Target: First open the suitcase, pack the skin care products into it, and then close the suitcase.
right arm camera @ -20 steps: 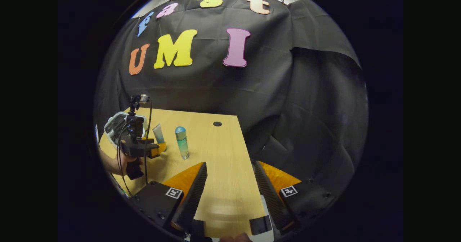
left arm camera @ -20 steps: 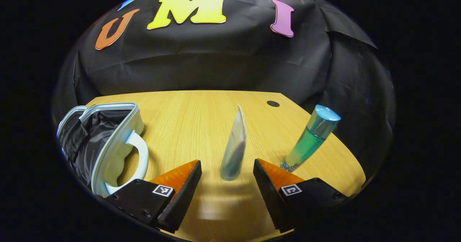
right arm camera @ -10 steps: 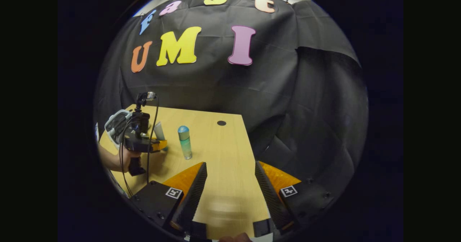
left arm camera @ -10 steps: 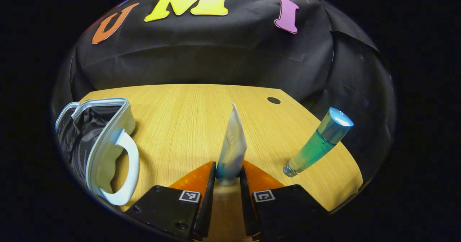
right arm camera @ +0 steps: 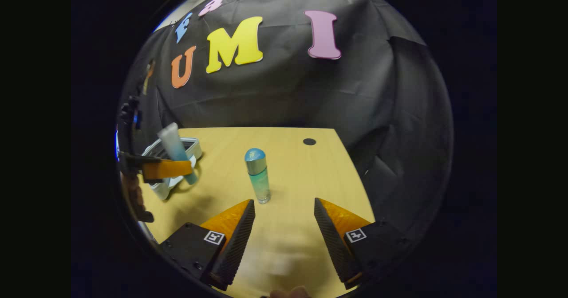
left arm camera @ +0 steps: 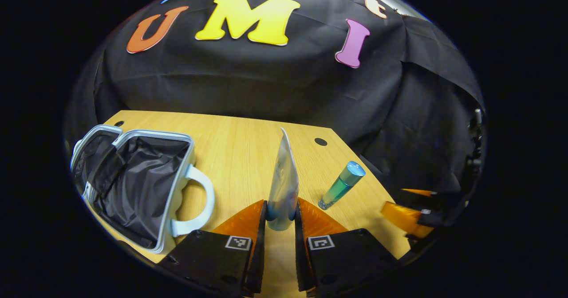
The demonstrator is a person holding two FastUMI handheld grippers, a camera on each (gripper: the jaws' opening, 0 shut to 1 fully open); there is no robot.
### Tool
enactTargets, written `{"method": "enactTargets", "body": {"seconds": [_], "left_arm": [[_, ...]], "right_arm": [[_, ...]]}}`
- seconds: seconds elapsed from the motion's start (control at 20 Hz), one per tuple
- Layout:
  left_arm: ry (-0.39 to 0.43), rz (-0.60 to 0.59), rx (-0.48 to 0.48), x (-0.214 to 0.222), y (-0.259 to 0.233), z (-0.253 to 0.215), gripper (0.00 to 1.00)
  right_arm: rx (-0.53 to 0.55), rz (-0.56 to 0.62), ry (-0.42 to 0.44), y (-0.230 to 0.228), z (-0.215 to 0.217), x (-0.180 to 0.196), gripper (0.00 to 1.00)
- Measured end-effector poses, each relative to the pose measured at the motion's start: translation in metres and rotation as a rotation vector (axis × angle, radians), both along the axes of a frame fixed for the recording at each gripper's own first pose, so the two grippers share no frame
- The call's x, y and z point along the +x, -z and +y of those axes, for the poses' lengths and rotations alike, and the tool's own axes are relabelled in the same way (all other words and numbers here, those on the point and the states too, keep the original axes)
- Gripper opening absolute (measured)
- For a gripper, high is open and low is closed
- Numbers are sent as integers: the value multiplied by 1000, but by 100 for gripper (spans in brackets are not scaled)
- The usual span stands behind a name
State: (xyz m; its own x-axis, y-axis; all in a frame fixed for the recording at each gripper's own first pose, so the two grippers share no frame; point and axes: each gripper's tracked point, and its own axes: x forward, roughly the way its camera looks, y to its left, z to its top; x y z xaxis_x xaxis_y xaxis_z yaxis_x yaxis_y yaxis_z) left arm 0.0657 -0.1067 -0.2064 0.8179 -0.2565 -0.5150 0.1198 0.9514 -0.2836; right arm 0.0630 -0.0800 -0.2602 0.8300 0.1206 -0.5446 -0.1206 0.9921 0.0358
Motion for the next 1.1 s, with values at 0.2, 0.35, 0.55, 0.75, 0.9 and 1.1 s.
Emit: {"method": "enactTargets", "body": {"seconds": [0.2, 0.35, 0.55, 0.75, 0.9, 1.1], "left_arm": [[-43, 30, 31, -34, -14, 36, 32], [-85, 46, 32, -47, -18, 59, 32], [-145, 65, 9, -53, -23, 84, 32], [-196, 67, 18, -51, -27, 120, 32], [-259, 99, -18, -50, -28, 154, 32], [-289, 126, -3, -36, -30, 207, 32]], "right_arm": [[33, 56, -29, 39, 41, 37, 79], [35, 54, -16, 50, 55, 63, 80], [41, 67, 1, 59, 62, 83, 79], [-2, 84, 35, 67, 53, 93, 54], [5, 95, 42, 66, 51, 96, 39], [99, 129, 66, 48, 52, 88, 33]]}}
